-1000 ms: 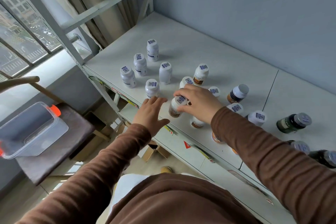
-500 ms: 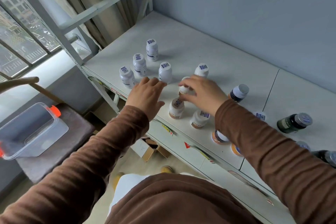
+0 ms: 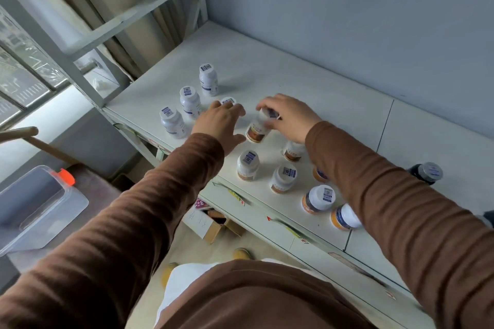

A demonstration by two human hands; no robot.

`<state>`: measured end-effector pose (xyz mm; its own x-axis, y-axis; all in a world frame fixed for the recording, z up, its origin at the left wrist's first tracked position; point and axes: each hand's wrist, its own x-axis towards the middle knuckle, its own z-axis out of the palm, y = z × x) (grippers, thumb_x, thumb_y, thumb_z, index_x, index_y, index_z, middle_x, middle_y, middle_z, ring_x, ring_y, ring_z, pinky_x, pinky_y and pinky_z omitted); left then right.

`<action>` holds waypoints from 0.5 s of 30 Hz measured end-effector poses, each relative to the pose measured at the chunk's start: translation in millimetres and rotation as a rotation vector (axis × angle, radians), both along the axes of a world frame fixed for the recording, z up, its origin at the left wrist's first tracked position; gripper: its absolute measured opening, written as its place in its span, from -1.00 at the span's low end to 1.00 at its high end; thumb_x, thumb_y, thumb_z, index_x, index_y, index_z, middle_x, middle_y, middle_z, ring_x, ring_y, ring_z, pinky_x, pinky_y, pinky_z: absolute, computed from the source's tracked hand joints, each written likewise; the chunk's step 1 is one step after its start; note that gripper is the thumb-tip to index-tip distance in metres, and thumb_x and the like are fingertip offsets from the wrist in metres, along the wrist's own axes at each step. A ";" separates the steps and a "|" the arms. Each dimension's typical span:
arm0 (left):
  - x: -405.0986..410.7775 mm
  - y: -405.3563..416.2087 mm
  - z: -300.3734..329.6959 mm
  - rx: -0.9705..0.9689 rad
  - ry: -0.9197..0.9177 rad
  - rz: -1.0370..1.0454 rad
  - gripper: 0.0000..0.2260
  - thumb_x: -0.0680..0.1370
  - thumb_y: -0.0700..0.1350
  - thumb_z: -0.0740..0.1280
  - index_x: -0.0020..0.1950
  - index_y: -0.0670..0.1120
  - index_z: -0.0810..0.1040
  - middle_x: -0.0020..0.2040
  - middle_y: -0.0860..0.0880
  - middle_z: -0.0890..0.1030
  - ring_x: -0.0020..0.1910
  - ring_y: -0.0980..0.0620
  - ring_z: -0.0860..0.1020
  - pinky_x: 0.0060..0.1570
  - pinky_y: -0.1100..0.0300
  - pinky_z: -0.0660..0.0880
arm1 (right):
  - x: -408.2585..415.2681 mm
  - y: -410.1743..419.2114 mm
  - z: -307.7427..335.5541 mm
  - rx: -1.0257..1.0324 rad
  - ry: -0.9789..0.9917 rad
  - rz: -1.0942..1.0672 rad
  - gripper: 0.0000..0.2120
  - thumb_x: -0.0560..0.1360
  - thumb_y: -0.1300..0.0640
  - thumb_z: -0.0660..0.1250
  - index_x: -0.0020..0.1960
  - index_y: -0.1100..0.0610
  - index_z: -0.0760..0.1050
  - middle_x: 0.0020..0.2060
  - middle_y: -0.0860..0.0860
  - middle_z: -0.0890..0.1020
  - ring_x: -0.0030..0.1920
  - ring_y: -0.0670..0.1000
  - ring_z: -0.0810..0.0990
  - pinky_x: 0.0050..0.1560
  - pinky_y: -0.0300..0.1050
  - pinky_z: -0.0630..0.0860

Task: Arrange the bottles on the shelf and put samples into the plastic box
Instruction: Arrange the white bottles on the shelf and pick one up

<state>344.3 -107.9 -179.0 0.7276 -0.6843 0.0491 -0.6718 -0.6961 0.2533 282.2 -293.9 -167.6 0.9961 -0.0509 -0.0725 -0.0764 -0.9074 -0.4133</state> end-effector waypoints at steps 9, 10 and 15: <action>-7.6 -10.0 34.3 -0.884 1.131 0.042 -0.63 0.53 0.12 0.29 0.20 -0.10 0.55 -0.04 -0.05 0.60 -0.08 0.04 0.53 -0.04 0.16 0.41 | 7.4 -1.7 76.7 0.475 -0.217 -0.328 -0.47 0.33 -0.39 0.35 -0.23 0.11 0.46 -0.45 -0.08 0.51 -0.39 -0.03 0.43 -0.25 -0.05 0.41; -7.3 -11.1 37.0 -0.961 1.323 0.035 -0.61 0.56 0.14 0.23 0.20 -0.12 0.54 -0.07 -0.09 0.61 -0.11 -0.01 0.54 -0.04 0.14 0.42 | 9.9 1.1 80.7 0.497 -0.230 -0.342 -0.49 0.35 -0.38 0.35 -0.23 0.09 0.42 -0.46 -0.08 0.49 -0.39 -0.03 0.41 -0.26 -0.07 0.39; -2.2 -12.2 40.8 -1.030 1.735 -0.033 -0.47 0.61 0.22 0.05 0.22 -0.19 0.50 -0.26 -0.12 0.53 -0.27 -0.02 0.48 -0.13 0.16 0.45 | 18.1 9.7 91.3 0.497 -0.274 -0.315 -0.55 0.38 -0.38 0.34 -0.24 0.01 0.40 -0.39 -0.10 0.46 -0.33 -0.04 0.43 -0.23 -0.09 0.42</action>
